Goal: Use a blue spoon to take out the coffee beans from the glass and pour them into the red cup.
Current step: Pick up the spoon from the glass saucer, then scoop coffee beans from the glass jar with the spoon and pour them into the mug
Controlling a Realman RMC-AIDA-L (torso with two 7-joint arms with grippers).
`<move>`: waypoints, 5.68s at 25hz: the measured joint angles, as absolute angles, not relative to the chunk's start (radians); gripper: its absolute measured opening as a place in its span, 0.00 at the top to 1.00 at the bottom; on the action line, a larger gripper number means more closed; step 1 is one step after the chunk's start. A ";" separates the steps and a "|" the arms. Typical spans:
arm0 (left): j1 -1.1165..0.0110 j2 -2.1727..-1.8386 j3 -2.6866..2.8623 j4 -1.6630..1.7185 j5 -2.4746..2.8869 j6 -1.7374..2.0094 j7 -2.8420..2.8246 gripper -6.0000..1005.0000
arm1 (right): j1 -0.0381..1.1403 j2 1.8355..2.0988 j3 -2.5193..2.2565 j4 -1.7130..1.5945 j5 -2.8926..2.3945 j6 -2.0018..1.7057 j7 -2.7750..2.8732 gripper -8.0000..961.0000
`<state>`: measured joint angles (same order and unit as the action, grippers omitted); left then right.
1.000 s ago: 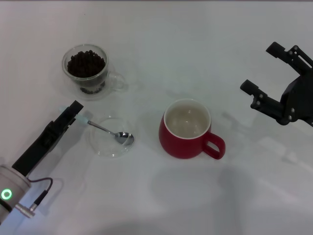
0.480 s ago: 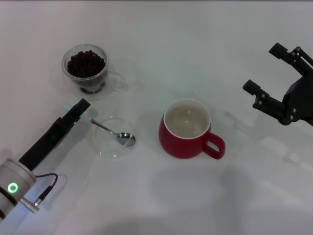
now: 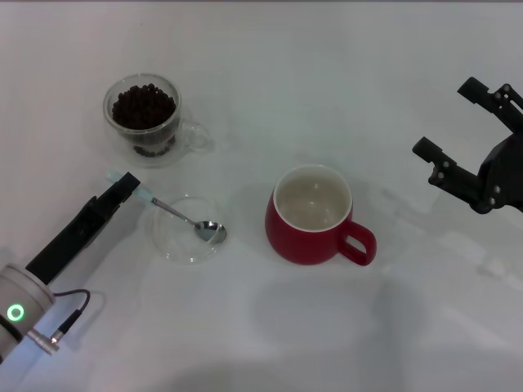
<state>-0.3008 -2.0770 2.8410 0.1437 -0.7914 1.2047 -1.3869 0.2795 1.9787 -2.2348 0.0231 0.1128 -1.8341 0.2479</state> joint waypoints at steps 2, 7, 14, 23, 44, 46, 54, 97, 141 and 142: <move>-0.302 -2.077 2.840 0.139 -0.792 1.207 -1.388 0.67 | 0.277 1.980 -2.235 0.023 0.114 -1.835 0.245 0.11; -0.301 -2.077 2.837 0.137 -0.795 1.206 -1.385 0.79 | 0.268 1.980 -2.235 0.023 0.117 -1.840 0.244 0.11; -0.301 -2.077 2.835 0.124 -0.793 1.210 -1.382 0.87 | 0.264 1.985 -2.235 0.023 0.125 -1.840 0.242 0.11; -0.288 -2.075 2.841 0.090 -0.791 1.272 -1.355 0.87 | 0.261 1.996 -2.236 0.023 0.121 -1.847 0.241 0.11; -0.276 -2.072 2.843 0.047 -0.760 1.290 -1.398 0.87 | 0.247 2.002 -2.246 0.018 0.115 -1.871 0.216 0.11; -0.276 -2.072 2.842 0.045 -0.759 1.290 -1.404 0.86 | 0.247 2.002 -2.246 0.018 0.115 -1.871 0.216 0.11; -0.280 -2.072 2.843 0.035 -0.749 1.284 -1.425 0.82 | 0.248 2.002 -2.244 0.020 0.115 -1.871 0.216 0.12; -0.347 -2.062 2.834 -0.097 -0.693 1.357 -1.496 0.82 | 0.232 2.003 -2.237 0.012 0.118 -1.880 0.215 0.12; -0.888 -1.925 2.844 -0.424 -0.520 1.329 -1.585 0.87 | 0.249 2.008 -2.206 -0.094 0.135 -1.870 0.187 0.12; -0.901 -1.927 2.844 -0.424 -0.502 1.323 -1.587 0.87 | 0.248 2.008 -2.202 -0.094 0.138 -1.869 0.187 0.12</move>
